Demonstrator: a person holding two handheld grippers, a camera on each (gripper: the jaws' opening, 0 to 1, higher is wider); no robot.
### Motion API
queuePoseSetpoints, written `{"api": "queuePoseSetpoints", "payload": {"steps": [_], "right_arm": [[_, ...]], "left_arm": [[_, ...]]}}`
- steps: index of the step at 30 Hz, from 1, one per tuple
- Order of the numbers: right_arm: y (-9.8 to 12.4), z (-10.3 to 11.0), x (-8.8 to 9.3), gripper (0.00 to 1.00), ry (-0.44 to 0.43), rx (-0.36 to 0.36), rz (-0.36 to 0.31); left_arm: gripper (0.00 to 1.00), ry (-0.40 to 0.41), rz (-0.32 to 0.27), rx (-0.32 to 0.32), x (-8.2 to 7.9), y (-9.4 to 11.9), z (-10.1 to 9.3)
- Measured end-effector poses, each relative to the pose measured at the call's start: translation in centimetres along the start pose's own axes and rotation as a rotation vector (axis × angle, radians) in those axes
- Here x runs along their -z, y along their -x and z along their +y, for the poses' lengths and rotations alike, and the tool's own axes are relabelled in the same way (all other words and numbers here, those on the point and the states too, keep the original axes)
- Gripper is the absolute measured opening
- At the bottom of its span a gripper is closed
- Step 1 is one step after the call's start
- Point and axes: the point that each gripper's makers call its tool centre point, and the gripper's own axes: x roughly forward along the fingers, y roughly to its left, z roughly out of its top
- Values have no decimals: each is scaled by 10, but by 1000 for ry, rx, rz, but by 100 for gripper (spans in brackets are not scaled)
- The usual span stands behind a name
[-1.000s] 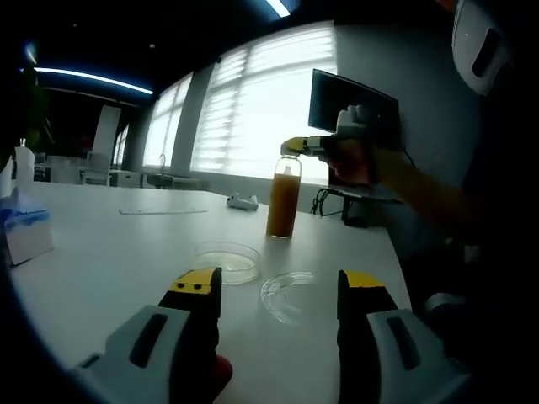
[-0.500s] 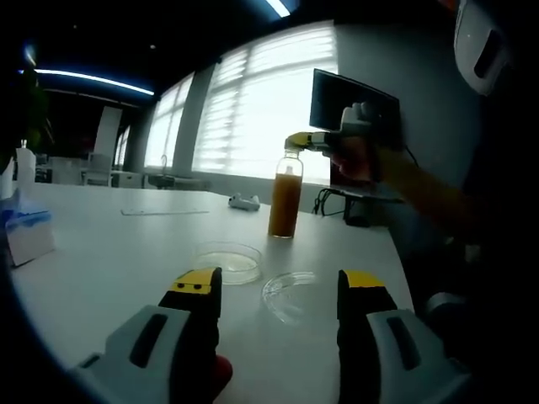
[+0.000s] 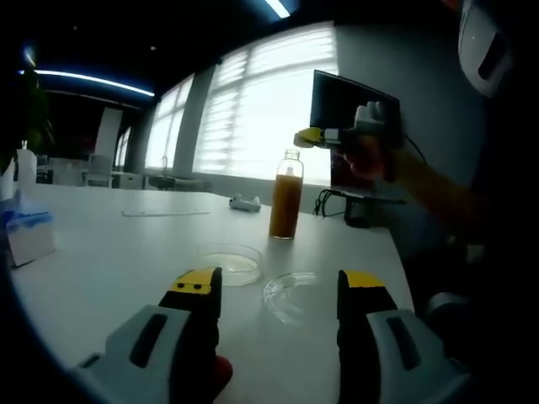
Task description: Open the Petri dish lid, place the lid on the table, pour the liquid culture medium into the Petri dish, pick up the Petri dish lid from the table, and close the Petri dish
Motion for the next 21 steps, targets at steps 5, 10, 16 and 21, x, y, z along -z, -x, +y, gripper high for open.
{"api": "queuePoseSetpoints", "payload": {"steps": [5, 10, 16, 21], "right_arm": [[18, 8, -3, 26, -20, -43, -5], [33, 11, 9, 26, -19, -69, 19], [48, 21, 23, 26, -9, -132, 29], [57, 21, 35, 26, -24, -141, 45]], "left_arm": [[47, -7, 1, -6, 0, 0, 0], [47, -9, 3, -8, 0, -1, 0], [47, -4, -1, -8, 0, 0, 1], [44, -6, 4, -13, 0, 0, 1]]}}
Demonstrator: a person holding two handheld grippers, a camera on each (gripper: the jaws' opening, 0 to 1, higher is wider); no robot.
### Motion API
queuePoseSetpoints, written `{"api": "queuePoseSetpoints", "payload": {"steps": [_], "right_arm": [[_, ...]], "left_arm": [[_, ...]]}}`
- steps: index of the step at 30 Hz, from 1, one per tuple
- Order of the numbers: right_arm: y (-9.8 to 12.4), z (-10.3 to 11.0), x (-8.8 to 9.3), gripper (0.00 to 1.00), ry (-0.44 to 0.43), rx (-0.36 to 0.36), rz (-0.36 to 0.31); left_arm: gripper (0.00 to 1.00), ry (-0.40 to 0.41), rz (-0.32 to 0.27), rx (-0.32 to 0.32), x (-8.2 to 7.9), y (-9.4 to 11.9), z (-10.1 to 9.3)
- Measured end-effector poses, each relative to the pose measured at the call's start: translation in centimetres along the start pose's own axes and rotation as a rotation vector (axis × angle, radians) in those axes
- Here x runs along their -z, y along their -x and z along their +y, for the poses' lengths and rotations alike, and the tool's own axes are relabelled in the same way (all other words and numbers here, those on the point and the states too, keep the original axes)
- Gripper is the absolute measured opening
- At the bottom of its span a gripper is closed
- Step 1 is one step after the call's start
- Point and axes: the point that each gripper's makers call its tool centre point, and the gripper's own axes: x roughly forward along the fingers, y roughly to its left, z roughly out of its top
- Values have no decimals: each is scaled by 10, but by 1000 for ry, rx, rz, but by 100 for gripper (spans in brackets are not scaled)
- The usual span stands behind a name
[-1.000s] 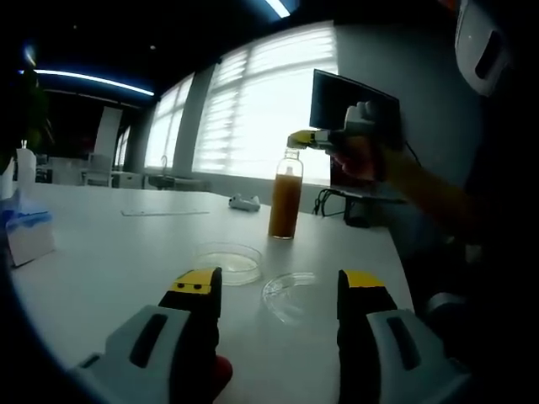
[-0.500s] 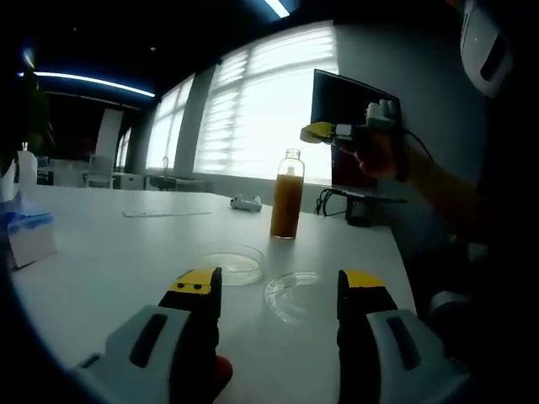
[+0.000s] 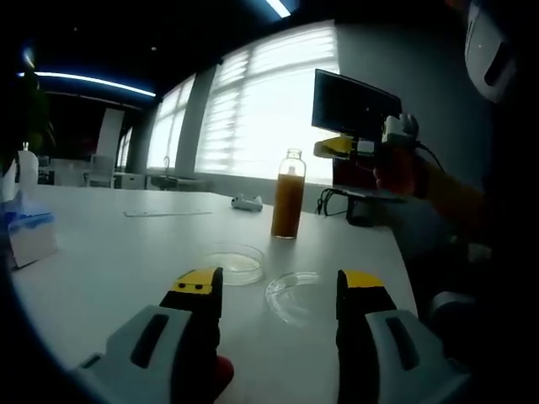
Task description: Open the Petri dish lid, place the lid on the table, pour the liquid culture medium into the Petri dish, pick up the Petri dish lid from the table, and close the Petri dish
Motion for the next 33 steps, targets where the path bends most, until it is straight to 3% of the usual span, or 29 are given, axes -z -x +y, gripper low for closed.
{"api": "queuePoseSetpoints", "payload": {"steps": [18, 24, 33], "right_arm": [[35, 13, 74, 26, -33, -3, 106], [36, 22, 86, 26, -13, -10, 128], [40, 26, 121, 26, -13, -7, 205]], "left_arm": [[43, 1, -21, -12, -3, 2, 3], [43, 25, -26, -5, -4, 2, 4], [42, 37, -26, -6, -4, 1, 4]]}}
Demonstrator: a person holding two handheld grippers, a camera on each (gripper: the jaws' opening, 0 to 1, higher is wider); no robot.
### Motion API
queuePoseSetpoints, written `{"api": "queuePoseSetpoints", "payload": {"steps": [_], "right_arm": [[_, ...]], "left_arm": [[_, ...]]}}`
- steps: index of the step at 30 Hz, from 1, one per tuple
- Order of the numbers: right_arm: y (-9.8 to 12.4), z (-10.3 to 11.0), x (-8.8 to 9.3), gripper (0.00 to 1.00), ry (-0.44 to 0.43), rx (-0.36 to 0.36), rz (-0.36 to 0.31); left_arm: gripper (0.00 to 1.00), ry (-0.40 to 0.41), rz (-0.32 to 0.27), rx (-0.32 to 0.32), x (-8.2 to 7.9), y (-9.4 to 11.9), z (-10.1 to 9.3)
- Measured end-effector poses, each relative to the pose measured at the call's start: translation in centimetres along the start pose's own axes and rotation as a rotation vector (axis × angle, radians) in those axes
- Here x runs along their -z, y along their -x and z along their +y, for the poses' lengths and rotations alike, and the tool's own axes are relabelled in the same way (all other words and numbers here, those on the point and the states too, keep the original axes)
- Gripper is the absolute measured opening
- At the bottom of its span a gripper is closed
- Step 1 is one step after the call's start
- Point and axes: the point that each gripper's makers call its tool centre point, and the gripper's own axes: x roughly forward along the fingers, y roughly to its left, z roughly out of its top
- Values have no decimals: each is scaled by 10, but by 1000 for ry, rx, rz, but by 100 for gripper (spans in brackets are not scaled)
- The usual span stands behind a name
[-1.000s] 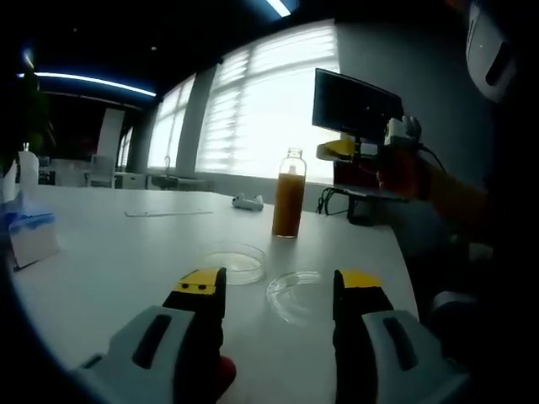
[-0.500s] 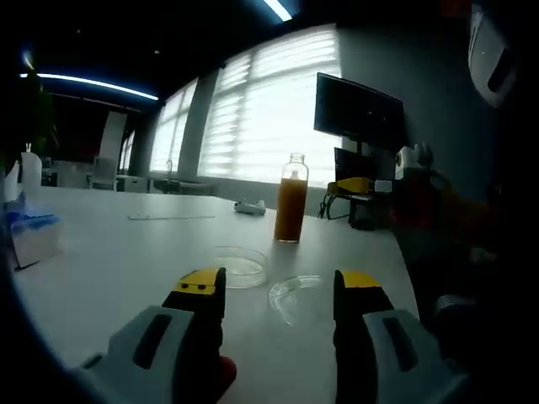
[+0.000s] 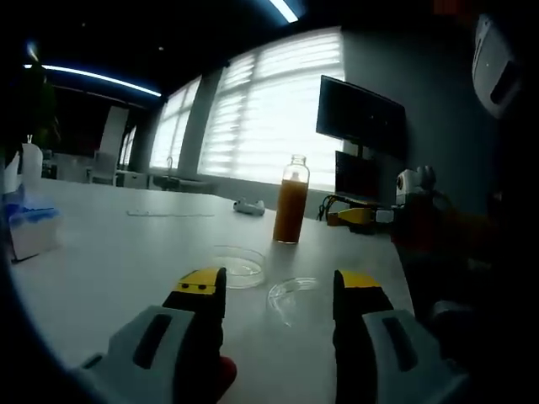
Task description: Open the Petri dish lid, place the lid on the table, pour the liquid culture medium into the Petri dish, pick up the Petri dish lid from the table, and close the Petri dish
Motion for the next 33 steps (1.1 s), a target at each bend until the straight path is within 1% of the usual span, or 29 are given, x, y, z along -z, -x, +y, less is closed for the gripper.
{"api": "queuePoseSetpoints", "payload": {"steps": [3, 7, 10, 14, 16, 21, 25, 27, 33], "right_arm": [[-2, 1, 14, 26, 6, -3, 30], [-2, 4, 29, 26, -14, -6, 61], [-3, 4, 38, 26, -8, -4, 85], [-4, 5, 46, 26, 3, -3, 109], [-4, 3, 49, 26, 29, 8, 117], [-3, 5, 56, 26, 17, 2, 134], [-2, 6, 57, 26, 18, 3, 139], [-1, 3, 59, 26, 38, 13, 145], [1, 1, 62, 26, 43, 20, 154]], "left_arm": [[42, 18, -12, -1, -2, 1, 2], [42, 38, -21, -4, -4, 1, 4], [42, 35, -18, -7, -3, 1, 4], [42, 25, -9, -7, -2, 0, 2], [42, 30, -8, -7, -2, 0, 3], [42, 34, -9, -8, -2, 0, 3], [42, 31, -10, -8, -2, 0, 2], [42, 33, -11, -7, -2, 0, 2], [42, 33, -8, -4, -2, 0, 1]]}}
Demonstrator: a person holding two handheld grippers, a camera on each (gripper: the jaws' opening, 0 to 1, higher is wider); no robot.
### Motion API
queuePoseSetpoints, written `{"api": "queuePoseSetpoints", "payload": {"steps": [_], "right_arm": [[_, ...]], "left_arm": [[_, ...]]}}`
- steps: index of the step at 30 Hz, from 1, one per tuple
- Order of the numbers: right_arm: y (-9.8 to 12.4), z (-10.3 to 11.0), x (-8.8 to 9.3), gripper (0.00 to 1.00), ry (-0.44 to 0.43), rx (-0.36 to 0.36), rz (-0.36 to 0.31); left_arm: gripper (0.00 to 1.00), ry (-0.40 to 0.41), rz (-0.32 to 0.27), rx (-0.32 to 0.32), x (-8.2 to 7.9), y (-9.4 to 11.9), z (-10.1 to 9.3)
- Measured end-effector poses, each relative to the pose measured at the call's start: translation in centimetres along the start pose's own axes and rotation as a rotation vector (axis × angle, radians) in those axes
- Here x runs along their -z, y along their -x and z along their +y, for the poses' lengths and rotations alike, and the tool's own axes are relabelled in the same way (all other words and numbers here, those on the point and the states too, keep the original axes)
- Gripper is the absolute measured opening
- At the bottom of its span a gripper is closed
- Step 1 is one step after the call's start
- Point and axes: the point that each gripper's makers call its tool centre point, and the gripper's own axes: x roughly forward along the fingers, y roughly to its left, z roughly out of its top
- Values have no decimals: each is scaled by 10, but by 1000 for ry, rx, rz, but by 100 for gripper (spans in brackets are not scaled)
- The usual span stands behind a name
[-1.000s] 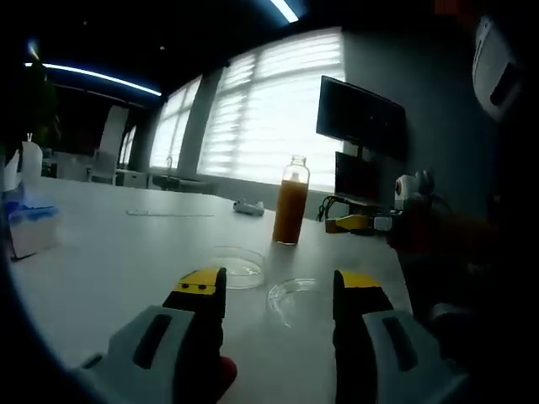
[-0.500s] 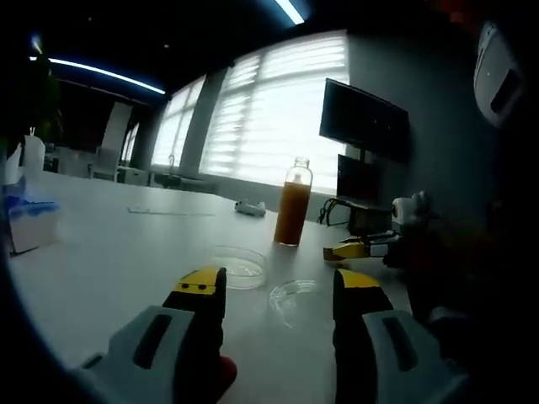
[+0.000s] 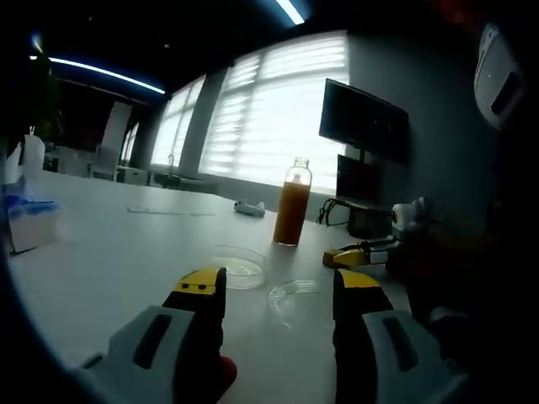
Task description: Open the Petri dish lid, place the lid on the table, pour the liquid culture medium into the Petri dish, pick up the Petri dish lid from the table, and close the Petri dish
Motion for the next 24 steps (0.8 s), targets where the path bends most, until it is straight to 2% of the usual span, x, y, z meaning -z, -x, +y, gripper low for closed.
{"api": "queuePoseSetpoints", "payload": {"steps": [9, 12, 24], "right_arm": [[2, 0, -2, 27, 20, 2, -7], [4, 1, -10, 38, 13, -4, -33], [4, -1, -16, 39, -9, -4, -50]], "left_arm": [[42, -3, -2, 1, 0, 0, 0], [42, -3, -2, 1, 0, 0, 0], [42, -7, -4, 0, 0, 0, 0]]}}
